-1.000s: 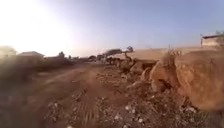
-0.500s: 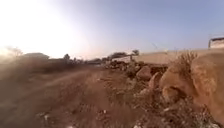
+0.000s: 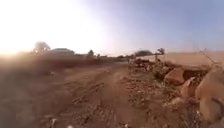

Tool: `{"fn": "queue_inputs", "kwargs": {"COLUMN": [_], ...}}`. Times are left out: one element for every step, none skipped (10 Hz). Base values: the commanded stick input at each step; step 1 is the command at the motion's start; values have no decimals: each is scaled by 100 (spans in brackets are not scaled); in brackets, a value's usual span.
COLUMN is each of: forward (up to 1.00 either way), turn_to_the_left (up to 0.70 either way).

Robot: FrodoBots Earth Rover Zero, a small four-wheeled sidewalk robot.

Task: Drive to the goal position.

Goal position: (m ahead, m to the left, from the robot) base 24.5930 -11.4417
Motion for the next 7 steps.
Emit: {"fn": "queue_inputs", "kwargs": {"forward": [70,70,70,70,70,70,70], "turn_to_the_left": [0,0,0,0,0,0,0]}}
